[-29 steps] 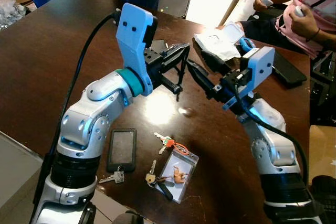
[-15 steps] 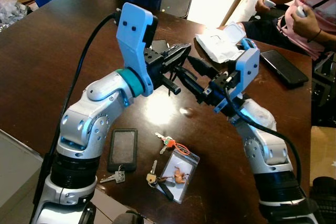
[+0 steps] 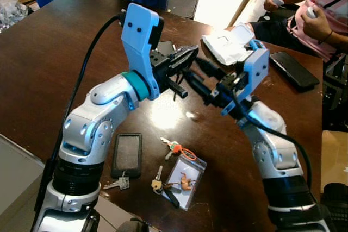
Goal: Hang keys on a hook
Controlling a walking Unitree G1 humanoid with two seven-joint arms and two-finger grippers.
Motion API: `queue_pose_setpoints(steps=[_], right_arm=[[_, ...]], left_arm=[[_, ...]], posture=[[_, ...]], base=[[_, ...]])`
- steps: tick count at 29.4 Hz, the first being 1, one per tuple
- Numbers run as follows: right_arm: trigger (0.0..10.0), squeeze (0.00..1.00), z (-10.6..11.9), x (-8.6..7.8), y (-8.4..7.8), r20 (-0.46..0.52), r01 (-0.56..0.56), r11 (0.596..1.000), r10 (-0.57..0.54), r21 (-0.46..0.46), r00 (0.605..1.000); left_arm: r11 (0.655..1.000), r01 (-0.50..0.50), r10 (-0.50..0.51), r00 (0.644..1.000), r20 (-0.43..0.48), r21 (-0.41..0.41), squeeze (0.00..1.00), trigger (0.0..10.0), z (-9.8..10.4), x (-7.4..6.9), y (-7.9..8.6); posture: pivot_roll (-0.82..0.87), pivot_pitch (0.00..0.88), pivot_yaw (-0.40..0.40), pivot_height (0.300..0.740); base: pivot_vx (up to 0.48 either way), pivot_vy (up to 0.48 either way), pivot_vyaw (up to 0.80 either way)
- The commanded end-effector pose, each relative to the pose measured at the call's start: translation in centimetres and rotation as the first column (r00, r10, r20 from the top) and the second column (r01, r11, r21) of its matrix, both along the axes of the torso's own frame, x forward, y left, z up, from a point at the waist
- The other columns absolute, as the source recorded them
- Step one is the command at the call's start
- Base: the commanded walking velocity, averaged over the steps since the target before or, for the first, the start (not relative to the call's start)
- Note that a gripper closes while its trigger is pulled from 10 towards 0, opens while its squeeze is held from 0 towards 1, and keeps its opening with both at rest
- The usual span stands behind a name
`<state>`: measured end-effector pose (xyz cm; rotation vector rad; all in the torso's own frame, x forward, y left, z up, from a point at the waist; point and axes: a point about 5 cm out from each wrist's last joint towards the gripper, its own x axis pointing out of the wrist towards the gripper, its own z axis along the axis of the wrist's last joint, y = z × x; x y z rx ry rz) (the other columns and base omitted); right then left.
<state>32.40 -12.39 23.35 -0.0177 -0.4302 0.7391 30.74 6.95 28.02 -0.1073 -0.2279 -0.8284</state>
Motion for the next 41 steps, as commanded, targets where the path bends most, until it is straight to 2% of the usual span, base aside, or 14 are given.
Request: queue_pose_setpoints(steps=[1,2,3,9,15,28,31,32,33,41], right_arm=[[6.6,0.00,0.0,0.1,-0.1,0.007,0.015,1.000,-0.015,-0.011,1.000],[0.9,0.00,0.1,0.3,-0.1,0.011,0.024,1.000,-0.024,-0.012,1.000],[0.0,0.00,0.1,0.4,-0.1,0.013,0.030,0.999,-0.030,-0.013,0.999],[0.0,0.00,0.2,0.6,0.0,0.012,0.032,0.999,-0.032,-0.015,0.999],[0.0,0.00,0.2,1.2,0.9,0.000,0.009,1.000,-0.009,-0.017,1.000],[0.0,0.00,0.3,1.1,1.2,-0.007,-0.023,1.000,0.023,0.001,1.000],[0.0,0.00,0.7,0.5,0.9,0.009,-0.039,0.999,0.039,0.023,0.999],[0.0,0.00,0.7,0.5,0.9,0.009,-0.039,0.999,0.039,0.023,0.999],[0.0,0.00,0.7,0.4,0.8,0.011,-0.039,0.999,0.038,0.027,0.999],[0.0,0.00,0.2,0.2,0.3,-0.004,-0.007,0.999,0.007,0.032,1.000]], left_arm=[[1.000,0.004,-0.004,1.000,0.005,0.009,0.00,10.0,-0.1,-0.3,-0.2],[1.000,0.002,-0.002,1.000,0.003,0.010,0.00,10.0,-0.1,-0.2,-0.1],[1.000,0.000,0.000,1.000,0.002,0.010,0.00,10.0,-0.2,-0.2,-0.1],[1.000,-0.001,0.001,1.000,0.001,0.010,0.00,10.0,-0.2,-0.2,-0.1],[1.000,-0.006,0.006,1.000,-0.003,0.009,0.00,10.0,-0.2,-0.2,-0.1],[1.000,-0.013,0.013,1.000,-0.006,0.014,0.00,10.0,-0.4,-0.2,0.0],[0.992,-0.061,0.060,0.998,0.016,0.107,0.00,10.0,-1.8,-0.5,1.1],[0.992,-0.061,0.060,0.998,0.016,0.107,0.00,10.0,-1.8,-0.5,1.1],[0.989,-0.066,0.064,0.998,0.017,0.133,1.00,10.0,-2.3,-0.6,1.4],[0.987,-0.046,0.044,0.999,0.017,0.154,1.00,10.0,-3.0,-1.4,2.1]], posture=[[0.04,0.101,0.050,0.740],[0.04,0.101,0.051,0.740],[0.04,0.102,0.050,0.740],[0.04,0.102,0.050,0.740],[0.05,0.105,0.049,0.740],[0.05,0.100,0.048,0.740],[0.04,0.096,0.050,0.740],[0.04,0.096,0.050,0.740],[0.04,0.096,0.050,0.740],[0.04,0.096,0.052,0.740]], base=[[0.000,0.000,0.00],[0.000,0.000,0.00],[0.000,0.000,0.00],[0.000,0.000,0.00],[0.000,0.000,0.00],[0.000,0.000,0.00],[0.000,0.000,0.00],[0.000,0.000,0.00],[0.000,0.000,0.00],[0.000,0.000,0.00]])
